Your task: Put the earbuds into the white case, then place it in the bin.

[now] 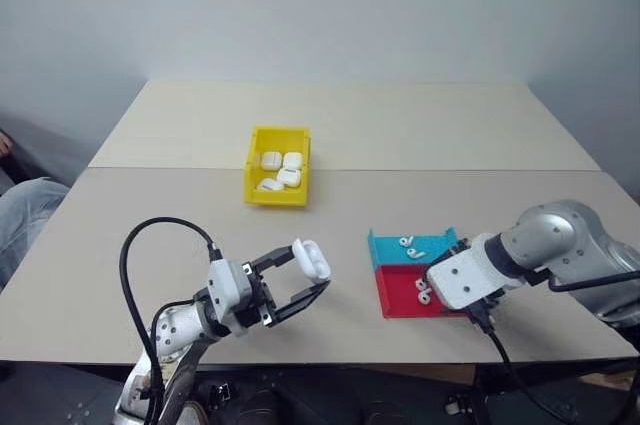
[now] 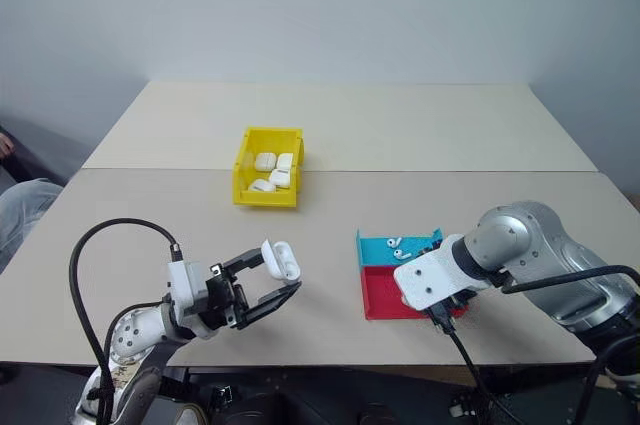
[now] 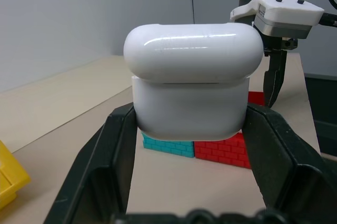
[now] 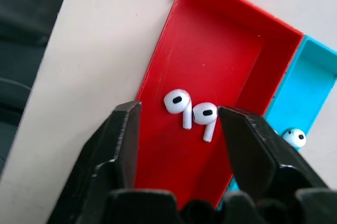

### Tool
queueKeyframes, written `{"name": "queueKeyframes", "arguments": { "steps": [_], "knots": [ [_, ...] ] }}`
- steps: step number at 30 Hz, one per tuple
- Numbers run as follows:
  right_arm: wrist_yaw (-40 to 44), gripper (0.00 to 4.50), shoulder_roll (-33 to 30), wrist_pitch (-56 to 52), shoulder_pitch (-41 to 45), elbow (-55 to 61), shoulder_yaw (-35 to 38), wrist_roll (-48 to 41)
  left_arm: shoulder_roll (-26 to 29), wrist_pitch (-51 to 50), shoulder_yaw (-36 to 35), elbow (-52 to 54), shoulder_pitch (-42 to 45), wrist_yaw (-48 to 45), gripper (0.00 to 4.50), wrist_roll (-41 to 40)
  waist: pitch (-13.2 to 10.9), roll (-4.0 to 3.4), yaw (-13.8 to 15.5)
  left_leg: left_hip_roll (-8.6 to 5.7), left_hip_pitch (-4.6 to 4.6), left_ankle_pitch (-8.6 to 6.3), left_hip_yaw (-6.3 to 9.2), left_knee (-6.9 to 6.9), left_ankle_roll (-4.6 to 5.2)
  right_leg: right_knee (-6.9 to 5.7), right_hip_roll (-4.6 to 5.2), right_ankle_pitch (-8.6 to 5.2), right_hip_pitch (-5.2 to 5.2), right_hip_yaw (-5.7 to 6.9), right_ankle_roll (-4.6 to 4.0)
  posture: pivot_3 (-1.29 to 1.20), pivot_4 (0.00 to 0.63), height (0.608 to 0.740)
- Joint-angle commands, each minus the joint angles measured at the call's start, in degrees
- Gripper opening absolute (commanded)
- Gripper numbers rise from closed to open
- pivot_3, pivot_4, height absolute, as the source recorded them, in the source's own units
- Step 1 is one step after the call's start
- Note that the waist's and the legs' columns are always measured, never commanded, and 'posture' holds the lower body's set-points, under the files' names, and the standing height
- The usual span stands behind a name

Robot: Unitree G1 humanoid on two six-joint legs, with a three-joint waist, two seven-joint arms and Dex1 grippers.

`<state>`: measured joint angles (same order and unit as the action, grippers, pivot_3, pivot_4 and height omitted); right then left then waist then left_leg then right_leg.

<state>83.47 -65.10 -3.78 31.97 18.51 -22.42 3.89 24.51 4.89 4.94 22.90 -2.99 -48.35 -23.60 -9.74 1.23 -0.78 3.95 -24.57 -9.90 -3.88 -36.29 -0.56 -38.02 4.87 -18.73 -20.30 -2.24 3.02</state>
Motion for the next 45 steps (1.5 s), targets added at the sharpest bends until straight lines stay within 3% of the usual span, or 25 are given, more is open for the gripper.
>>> {"name": "queueKeyframes", "arguments": {
  "steps": [1, 11, 15, 45],
  "knots": [
    [1.76, 2.89, 1.15, 6.72, 1.95, -2.11, -0.55, 1.86, 0.1, 0.14, -0.54, 2.87, -0.41, 1.18, 2.73, 0.13, 0.0, 0.0, -0.02, 0.0, 0.0, 0.0, 0.0, 0.0, 0.0, 0.0, 0.0, 0.0, 0.0, 0.0, 0.0, 0.0, 0.15, 0.74],
    [6.16, 2.89, 6.12, 16.67, 7.45, -10.33, -4.39, 6.17, 1.57, -4.17, 0.08, 6.05, -1.58, 3.6, 2.73, 0.97, 0.0, 0.0, -0.02, 0.02, 0.03, 0.0, 0.0, 0.0, 0.0, 0.0, -0.03, 0.0, 0.02, 0.0, 0.0, 0.0, 0.15, 0.74],
    [7.18, 2.06, 7.07, 20.08, 8.77, -12.64, -5.31, 6.71, 1.8, -6.63, -0.22, 7.1, -1.3, 5.0, 2.73, 0.56, 0.0, 0.0, 0.01, 0.03, 0.03, 0.0, 0.0, 0.01, 0.0, 0.0, -0.03, 0.0, 0.02, 0.0, 0.0, 0.0, 0.15, 0.74],
    [7.2, 2.06, 9.67, 25.6, 9.93, -17.32, -8.25, 9.77, 3.02, -10.38, -0.36, 9.28, -1.71, 6.69, 2.73, 0.87, 0.0, 0.0, 0.0, 0.03, 0.04, 0.0, -0.01, 0.01, 0.0, 0.0, -0.03, 0.0, 0.02, 0.0, -0.01, 0.0, 0.15, 0.74]
  ]
}}
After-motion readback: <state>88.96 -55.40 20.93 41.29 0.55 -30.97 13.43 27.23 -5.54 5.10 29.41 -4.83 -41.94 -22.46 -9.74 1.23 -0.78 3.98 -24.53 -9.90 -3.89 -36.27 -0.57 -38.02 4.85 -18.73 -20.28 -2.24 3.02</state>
